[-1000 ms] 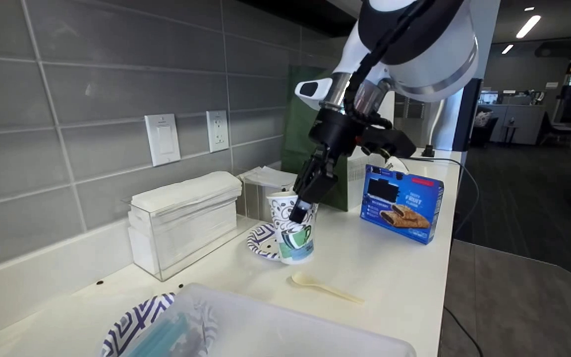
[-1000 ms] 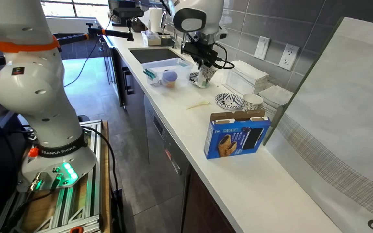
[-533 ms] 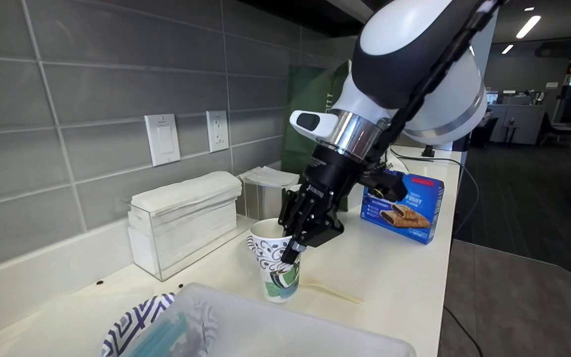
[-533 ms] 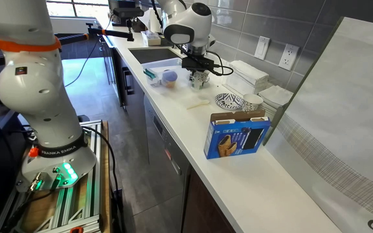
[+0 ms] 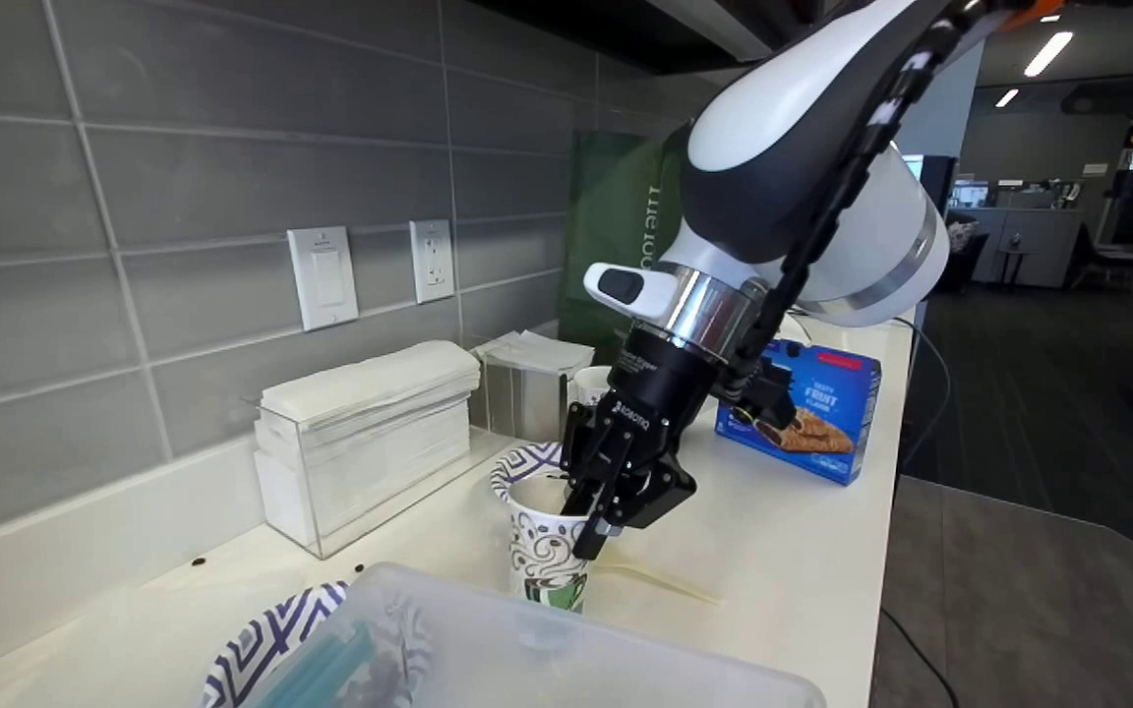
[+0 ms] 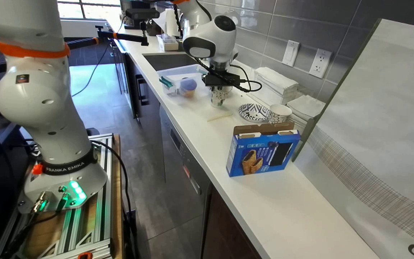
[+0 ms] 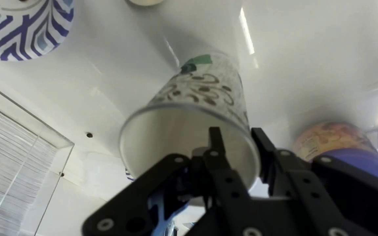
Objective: Place the coffee cup on the left upright.
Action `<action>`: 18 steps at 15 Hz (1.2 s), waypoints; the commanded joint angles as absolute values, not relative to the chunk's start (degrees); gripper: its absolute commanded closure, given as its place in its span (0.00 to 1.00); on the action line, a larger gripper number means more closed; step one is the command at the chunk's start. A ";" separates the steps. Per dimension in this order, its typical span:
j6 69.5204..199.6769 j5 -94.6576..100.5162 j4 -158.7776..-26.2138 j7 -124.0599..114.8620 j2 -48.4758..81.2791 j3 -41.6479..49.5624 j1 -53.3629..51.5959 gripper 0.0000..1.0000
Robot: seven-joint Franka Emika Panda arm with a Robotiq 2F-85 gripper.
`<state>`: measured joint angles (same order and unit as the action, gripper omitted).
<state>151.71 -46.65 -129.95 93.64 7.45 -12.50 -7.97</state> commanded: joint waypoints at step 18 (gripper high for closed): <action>123.37 -5.92 -131.04 32.74 -27.35 -17.19 7.34 0.00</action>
